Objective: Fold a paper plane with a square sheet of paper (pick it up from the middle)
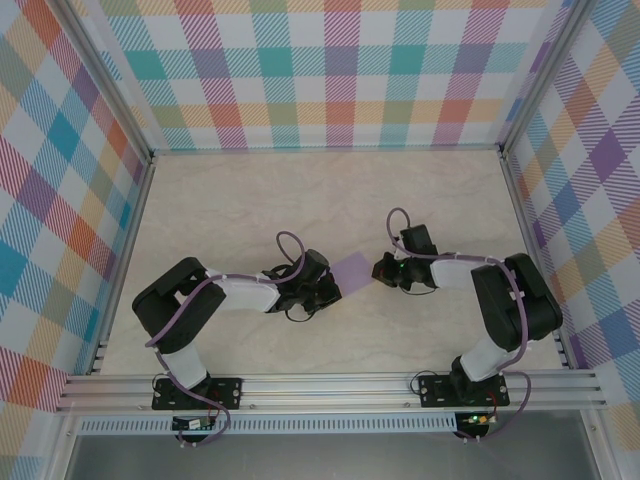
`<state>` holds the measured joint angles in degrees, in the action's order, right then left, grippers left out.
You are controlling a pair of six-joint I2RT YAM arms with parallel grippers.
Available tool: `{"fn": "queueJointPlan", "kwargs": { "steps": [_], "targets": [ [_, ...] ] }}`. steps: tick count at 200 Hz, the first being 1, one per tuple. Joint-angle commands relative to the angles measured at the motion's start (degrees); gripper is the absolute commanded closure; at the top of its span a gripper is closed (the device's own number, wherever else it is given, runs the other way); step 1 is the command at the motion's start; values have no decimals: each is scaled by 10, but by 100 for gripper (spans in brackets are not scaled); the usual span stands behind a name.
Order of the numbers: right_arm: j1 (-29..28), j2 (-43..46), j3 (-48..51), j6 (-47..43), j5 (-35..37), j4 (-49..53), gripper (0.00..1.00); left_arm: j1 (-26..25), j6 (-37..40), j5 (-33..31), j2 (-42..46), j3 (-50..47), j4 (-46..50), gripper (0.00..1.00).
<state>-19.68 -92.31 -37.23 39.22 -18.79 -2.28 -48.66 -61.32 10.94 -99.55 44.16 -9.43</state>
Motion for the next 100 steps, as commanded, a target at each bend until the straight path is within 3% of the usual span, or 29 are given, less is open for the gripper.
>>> {"fn": "queueJointPlan", "kwargs": {
  "steps": [1, 31, 53, 100],
  "targets": [
    [21, 37, 9, -25, 59, 35, 100, 2, 12, -24, -4, -22, 97, 100],
    [16, 91, 8, -17, 27, 23, 100, 9, 82, -36, 3, 3, 137, 100],
    [-22, 102, 4, 1, -2, 14, 100, 17, 161, -42, 17, 16, 157, 100],
    [-100, 23, -13, 72, -23, -48, 100, 25, 224, 11, 20, 28, 110, 100]
  ]
}}
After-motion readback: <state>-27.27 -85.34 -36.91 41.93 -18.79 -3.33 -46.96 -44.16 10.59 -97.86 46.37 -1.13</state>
